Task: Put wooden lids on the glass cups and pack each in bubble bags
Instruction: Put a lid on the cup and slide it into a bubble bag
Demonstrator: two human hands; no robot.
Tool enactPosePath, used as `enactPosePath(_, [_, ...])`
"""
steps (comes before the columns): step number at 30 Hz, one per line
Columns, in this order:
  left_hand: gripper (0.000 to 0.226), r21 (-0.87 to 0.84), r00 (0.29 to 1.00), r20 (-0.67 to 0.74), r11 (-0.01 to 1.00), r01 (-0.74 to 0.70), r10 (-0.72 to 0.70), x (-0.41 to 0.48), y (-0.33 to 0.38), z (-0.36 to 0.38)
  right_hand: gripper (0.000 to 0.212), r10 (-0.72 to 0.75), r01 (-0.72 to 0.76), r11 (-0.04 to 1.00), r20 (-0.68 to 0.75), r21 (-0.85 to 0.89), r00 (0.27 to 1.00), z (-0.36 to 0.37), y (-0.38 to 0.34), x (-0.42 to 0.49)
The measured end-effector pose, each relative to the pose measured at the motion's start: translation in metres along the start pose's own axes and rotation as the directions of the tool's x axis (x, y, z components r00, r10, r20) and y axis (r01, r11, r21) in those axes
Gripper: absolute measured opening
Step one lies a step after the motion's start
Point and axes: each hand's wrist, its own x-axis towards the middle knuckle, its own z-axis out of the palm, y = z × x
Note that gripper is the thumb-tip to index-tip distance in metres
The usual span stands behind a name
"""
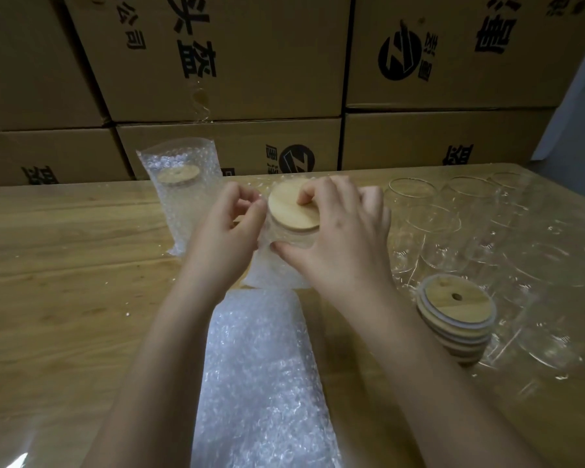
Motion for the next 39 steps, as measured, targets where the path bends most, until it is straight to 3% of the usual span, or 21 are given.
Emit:
enactPosePath(14, [0.015,0.054,0.995,0.012,0.994,-0.100,0.099,0.001,-0.008,0.003,0.053,-0.047,0.074,0.979,0.143,-0.189,0.989,0.024,0.007,-0.008])
enactPosePath(21, [0.014,0.146,0.990,-0.056,0.982,-0.120,0.129,0.002,-0.008,-0.010,0.037,-0.082,0.128,0.980,0.277,-0.152,0.958,0.003,0.005,-0.002])
enactPosePath(24, [0.008,0.375,0.963,-0.108,0.907,-0.190,0.247,0.004,-0.011,-0.017,0.043,-0.103,0.161,0.979,0.368,-0.129,0.924,-0.015,0.010,0.001])
enactPosePath(27, [0.008,0.541,0.933,-0.129,0.813,-0.218,0.335,0.004,-0.014,-0.023,0.067,-0.124,0.200,0.966,0.385,-0.163,0.914,-0.027,0.013,0.003])
enactPosePath(29, [0.005,0.549,0.940,-0.151,0.816,-0.179,0.307,0.004,-0.013,-0.024,0.058,-0.119,0.205,0.957,0.367,-0.204,0.922,-0.028,0.015,0.003])
enactPosePath(31, [0.006,0.578,0.940,-0.112,0.791,-0.202,0.322,0.001,-0.010,-0.025,0.034,-0.115,0.214,0.939,0.339,-0.269,0.934,-0.025,0.017,0.004])
enactPosePath(35, [0.022,0.731,0.888,0.178,0.548,-0.407,0.424,-0.006,-0.002,-0.032,0.010,-0.068,0.143,0.937,0.235,-0.319,0.970,-0.021,0.019,0.007])
enactPosePath(37, [0.028,0.785,0.908,0.245,0.480,-0.392,0.341,-0.009,0.002,-0.036,0.010,-0.082,0.137,0.946,0.191,-0.293,0.978,-0.021,0.020,0.008])
enactPosePath(39, [0.026,0.807,0.937,0.261,0.480,-0.343,0.232,-0.010,0.004,-0.040,0.012,-0.103,0.150,0.951,0.184,-0.269,0.978,-0.022,0.021,0.008])
